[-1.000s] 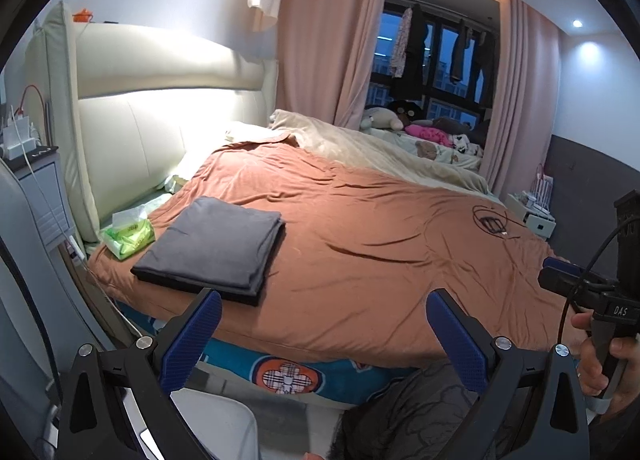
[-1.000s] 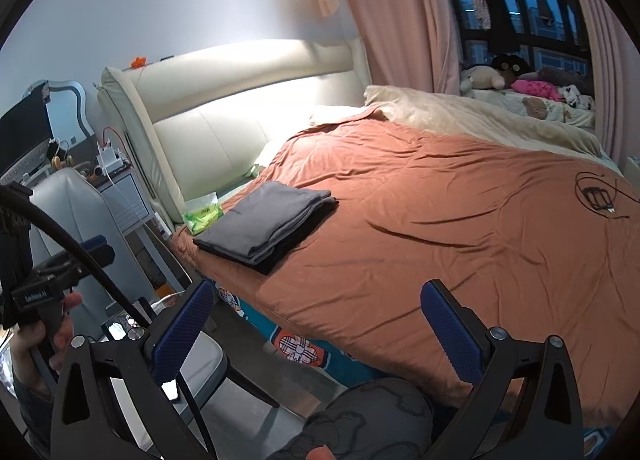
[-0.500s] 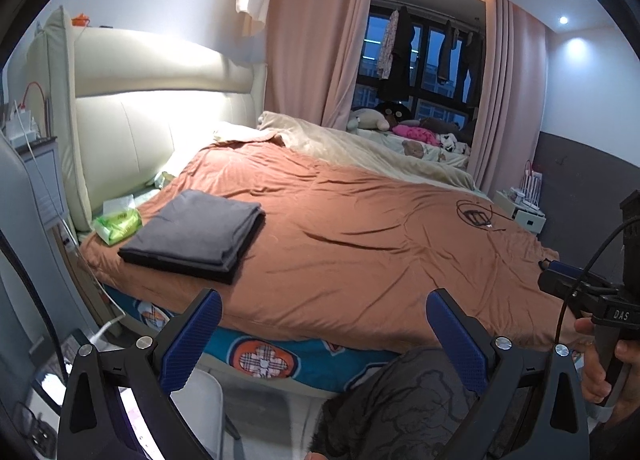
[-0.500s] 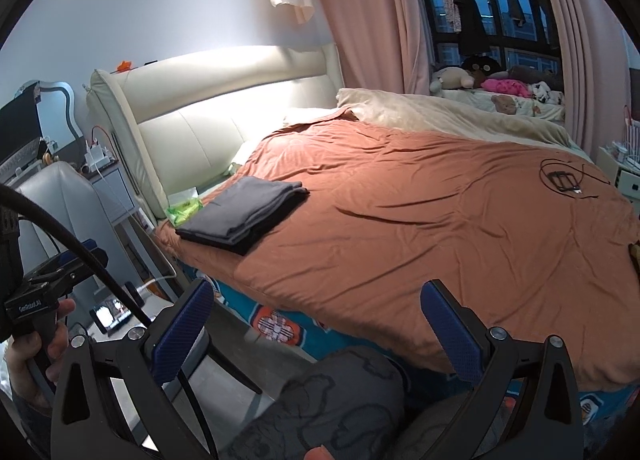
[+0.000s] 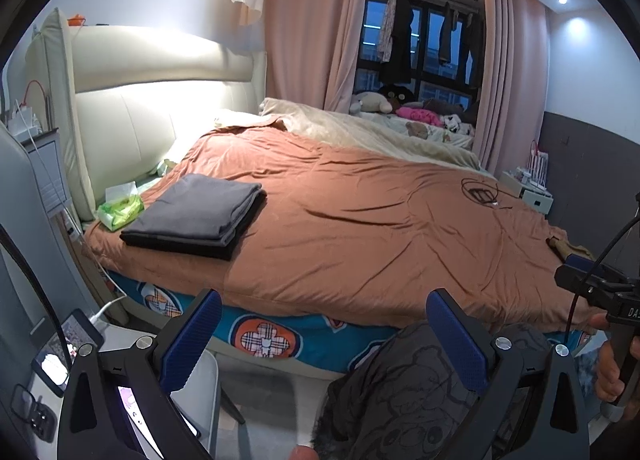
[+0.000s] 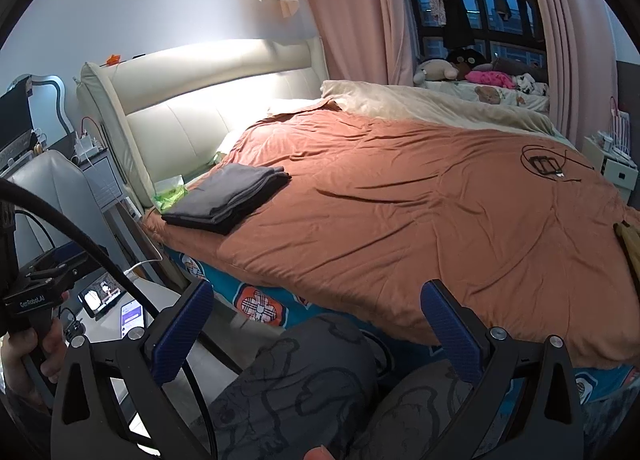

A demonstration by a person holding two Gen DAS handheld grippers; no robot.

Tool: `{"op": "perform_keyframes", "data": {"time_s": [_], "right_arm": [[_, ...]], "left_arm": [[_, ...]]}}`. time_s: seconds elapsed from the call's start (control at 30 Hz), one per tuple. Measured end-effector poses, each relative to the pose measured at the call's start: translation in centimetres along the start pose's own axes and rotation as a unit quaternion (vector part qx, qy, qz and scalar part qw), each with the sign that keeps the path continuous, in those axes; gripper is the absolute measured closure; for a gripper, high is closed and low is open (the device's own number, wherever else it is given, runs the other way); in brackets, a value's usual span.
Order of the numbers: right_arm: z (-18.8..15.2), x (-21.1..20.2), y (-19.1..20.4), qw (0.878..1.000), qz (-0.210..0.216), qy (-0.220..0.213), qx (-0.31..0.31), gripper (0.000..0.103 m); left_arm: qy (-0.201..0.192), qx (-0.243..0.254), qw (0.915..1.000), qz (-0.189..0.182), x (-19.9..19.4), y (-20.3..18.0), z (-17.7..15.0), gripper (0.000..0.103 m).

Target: Fold small clothes

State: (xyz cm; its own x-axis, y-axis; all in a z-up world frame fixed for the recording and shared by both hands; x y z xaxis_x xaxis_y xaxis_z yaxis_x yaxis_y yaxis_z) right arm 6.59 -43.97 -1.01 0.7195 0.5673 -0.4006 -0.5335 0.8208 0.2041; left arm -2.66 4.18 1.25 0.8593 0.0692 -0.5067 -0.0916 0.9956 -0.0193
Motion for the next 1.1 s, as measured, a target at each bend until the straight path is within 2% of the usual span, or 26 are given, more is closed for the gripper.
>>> {"op": "perform_keyframes", "data": {"time_s": [1.1], "right_arm": [[-1.2, -1.1, -0.3, 1.0, -0.005, -0.021, 0.012, 0.0]], "left_arm": [[-0.027, 0.002, 0.9996, 0.006, -2.7, 0.0, 0.4, 0.0]]}}
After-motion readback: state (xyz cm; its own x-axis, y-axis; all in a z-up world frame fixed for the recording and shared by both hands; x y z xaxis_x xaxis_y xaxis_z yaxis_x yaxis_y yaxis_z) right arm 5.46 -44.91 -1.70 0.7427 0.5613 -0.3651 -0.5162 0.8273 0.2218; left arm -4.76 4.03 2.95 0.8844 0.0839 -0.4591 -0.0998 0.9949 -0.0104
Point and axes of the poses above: each gripper's, at about its wrist camera, not at the fingertips, and x roughly the way its jaws point, y to its left, z to its top, the point moved 4 cm from there along x, roughly the way its jaws point, and after that the axes turned 11 degrees about z, right-handed, at the moved point
